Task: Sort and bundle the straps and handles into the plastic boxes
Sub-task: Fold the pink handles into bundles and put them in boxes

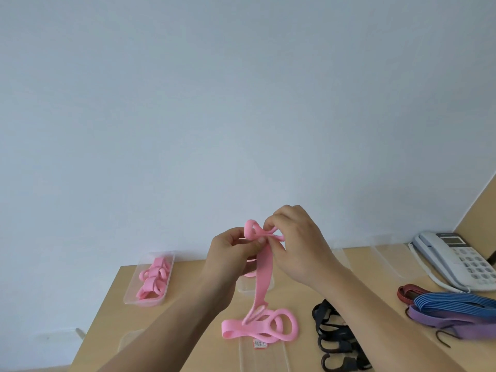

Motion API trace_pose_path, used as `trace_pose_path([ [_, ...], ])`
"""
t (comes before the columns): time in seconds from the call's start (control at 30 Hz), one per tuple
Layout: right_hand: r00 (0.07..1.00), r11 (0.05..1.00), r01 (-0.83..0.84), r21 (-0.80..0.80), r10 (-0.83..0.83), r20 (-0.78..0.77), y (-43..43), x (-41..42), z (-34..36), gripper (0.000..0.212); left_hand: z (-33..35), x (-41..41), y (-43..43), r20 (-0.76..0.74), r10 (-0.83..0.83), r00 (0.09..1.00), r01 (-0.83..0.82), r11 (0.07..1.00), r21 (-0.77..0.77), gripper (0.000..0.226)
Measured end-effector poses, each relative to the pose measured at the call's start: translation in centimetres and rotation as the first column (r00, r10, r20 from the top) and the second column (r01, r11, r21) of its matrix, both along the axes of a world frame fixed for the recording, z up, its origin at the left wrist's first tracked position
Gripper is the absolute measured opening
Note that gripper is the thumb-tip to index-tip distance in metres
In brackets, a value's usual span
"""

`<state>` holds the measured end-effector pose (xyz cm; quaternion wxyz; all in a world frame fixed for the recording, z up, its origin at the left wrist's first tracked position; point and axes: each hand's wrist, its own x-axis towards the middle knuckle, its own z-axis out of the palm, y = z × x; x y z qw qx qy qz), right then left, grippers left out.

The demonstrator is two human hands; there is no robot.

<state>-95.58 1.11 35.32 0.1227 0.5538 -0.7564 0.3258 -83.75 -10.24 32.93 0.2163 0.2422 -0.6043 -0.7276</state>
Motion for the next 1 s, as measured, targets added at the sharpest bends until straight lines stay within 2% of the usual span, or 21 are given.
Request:
trace_pose_path([
  [0.17, 1.0, 0.994, -0.007, -0.112, 0.008, 0.006, 0.0, 0.0, -0.6, 0.011, 0.5, 0.4, -0.4, -0.02, -0.088, 0.996, 0.088, 0.995, 0.036, 0.039],
  [0.3, 0.999, 0.979, -0.049, -0.198, 0.051, 0.005, -0.1, 0.0, -0.9, 0.021, 0.8, 0.4, -1.0, -0.052, -0.134, 0.99, 0.137, 0.989, 0.051, 0.034],
  [0.47, 0.996, 0.978, -0.09, -0.187, 0.091, -0.002, 0.3, -0.1, -1.3, 0.018, 0.7, 0.5, -1.2, -0.1, -0.138, 0.985, 0.148, 0.984, 0.101, 0.017],
  [0.57, 0.996, 0.98, -0.092, -0.178, 0.093, -0.003, 0.6, 0.0, -1.4, 0.015, 0.8, 0.5, -1.3, -0.118, -0.105, 0.987, 0.121, 0.982, 0.142, 0.022],
  [0.63, 0.995, 0.979, -0.099, -0.178, 0.103, 0.009, 0.8, 0.0, -1.3, 0.016, 0.7, 0.4, -1.2, -0.1, -0.071, 0.992, 0.085, 0.986, 0.144, 0.038],
  [0.7, 0.991, 0.978, -0.111, -0.176, 0.123, 0.057, 1.0, 0.2, -1.2, 0.016, 0.7, 0.4, -1.0, -0.078, -0.047, 0.996, 0.057, 0.991, 0.123, 0.049],
  [0.87, 0.945, 0.975, -0.077, -0.209, 0.139, 0.298, 1.0, 0.2, -0.6, 0.019, 0.3, 0.3, -0.7, -0.022, 0.016, 1.0, -0.016, 1.0, 0.012, 0.048],
  [0.93, 0.916, 0.991, -0.031, -0.13, 0.08, 0.393, 0.9, -0.2, -0.3, 0.022, 0.2, 0.2, -0.4, -0.014, 0.029, 0.999, -0.029, 0.999, -0.017, 0.046],
  [1.0, 0.901, 0.998, -0.055, -0.018, 0.058, 0.431, 0.8, -0.5, 0.0, 0.021, 0.0, 0.2, -0.4, -0.004, 0.038, 0.999, -0.038, 0.999, -0.038, 0.047],
])
